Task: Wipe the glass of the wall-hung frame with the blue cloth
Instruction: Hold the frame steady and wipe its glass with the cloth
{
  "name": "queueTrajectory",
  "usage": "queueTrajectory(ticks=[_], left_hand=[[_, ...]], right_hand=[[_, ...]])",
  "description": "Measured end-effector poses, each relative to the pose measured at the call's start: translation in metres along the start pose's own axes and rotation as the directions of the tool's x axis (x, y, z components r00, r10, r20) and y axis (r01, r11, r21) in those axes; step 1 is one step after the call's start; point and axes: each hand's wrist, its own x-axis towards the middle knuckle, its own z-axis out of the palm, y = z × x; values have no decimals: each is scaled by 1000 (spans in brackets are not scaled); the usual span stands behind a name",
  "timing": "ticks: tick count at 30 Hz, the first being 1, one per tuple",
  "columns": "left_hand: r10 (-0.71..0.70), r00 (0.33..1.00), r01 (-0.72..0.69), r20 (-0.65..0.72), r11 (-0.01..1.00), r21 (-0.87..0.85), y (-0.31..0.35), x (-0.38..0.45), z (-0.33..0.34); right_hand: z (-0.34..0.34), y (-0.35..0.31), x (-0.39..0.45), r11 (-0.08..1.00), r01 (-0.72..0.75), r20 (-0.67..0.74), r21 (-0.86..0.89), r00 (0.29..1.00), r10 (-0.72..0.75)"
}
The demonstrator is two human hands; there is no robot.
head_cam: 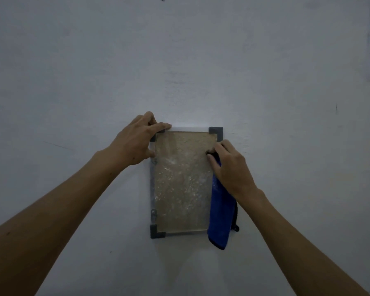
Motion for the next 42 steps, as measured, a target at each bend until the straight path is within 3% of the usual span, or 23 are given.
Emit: queueTrajectory(ticks=[5, 10, 16, 21, 27, 32, 37, 42], left_hand=[[-5, 1000, 5, 13, 1000, 0, 0, 0, 0], [-12, 1000, 12, 4, 1000, -4, 1, 1, -1], [-15, 1000, 15, 16, 1000, -1, 2, 1, -2], [-21, 999, 21, 26, 1000, -1, 4, 1, -3], [-29, 999, 28, 37, 1000, 11, 5, 1, -3], [-31, 999, 31, 34, 1000, 1, 5, 1, -3], [-38, 999, 38, 37, 999, -11, 5, 1, -3], [-40, 999, 41, 33, 999, -13, 5, 0, -3]], right_hand=[[-13, 7, 25, 1000, -12, -99, -5, 995, 12], [-9, 8, 1, 997, 77, 56, -13, 996, -76], [-17, 6, 34, 998, 60, -57, -25, 996, -61], [-11, 8, 7, 998, 52, 28, -26, 998, -51], [-14, 6, 37, 1000, 7, -126, -16, 992, -9], [-3, 3, 9, 984, 176, 92, -15, 980, -174], [-12, 4, 36, 993, 122, -24, -2, 992, -122], [-3, -6, 15, 965, 262, 174, -11, 951, -256]])
